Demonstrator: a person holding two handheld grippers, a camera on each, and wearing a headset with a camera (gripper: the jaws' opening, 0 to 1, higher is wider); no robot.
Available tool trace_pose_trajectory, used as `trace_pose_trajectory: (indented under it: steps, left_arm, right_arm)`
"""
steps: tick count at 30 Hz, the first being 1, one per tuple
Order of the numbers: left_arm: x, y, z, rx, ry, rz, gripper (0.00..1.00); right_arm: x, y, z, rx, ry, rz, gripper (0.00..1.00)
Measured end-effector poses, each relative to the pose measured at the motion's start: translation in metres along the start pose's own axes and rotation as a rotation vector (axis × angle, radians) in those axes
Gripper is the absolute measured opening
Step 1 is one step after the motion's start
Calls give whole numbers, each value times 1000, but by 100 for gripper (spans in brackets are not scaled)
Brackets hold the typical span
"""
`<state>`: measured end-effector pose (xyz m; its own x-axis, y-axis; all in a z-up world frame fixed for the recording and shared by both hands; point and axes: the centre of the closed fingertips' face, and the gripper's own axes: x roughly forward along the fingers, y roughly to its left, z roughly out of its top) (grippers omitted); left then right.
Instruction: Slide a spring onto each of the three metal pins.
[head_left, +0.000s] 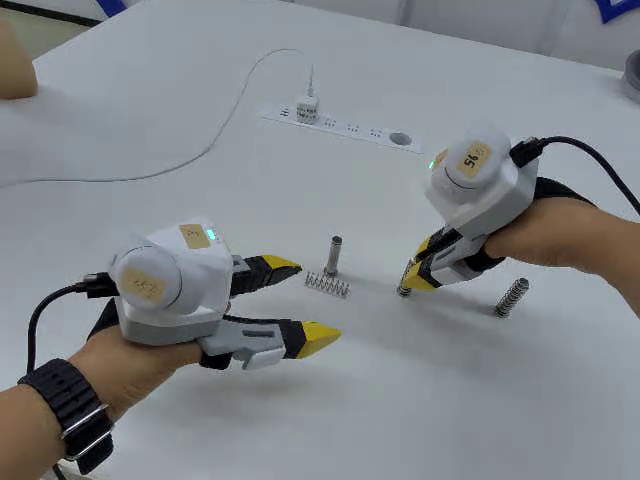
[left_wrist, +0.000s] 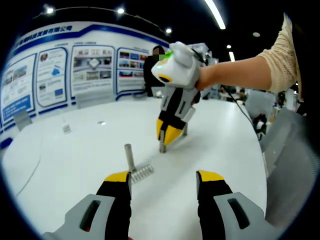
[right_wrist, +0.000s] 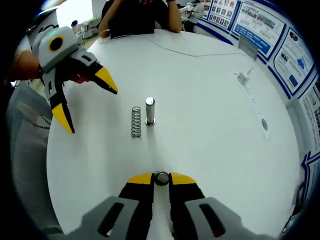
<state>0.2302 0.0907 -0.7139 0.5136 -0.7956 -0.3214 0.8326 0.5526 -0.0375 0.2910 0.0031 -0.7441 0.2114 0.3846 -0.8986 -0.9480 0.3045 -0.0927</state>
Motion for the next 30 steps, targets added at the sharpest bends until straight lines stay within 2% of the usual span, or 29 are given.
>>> trace_pose_trajectory:
  steps: [10, 20, 25, 30]
  left_arm:
    - [0, 1, -2, -2, 3, 1, 53]
    - [-1, 1, -1, -2, 3, 3, 53]
    - [-2, 1, -1, 0, 3, 4, 53]
    - [-2, 2, -1, -1, 4, 8, 53]
  right_arm:
    - [2, 1, -3, -9, 12, 0, 14]
    - [-6, -1, -2, -29, 8, -21, 21]
    - [-14, 0, 4, -43, -7, -39, 22]
    - [-20, 5, 19, -75, -32, -48, 23]
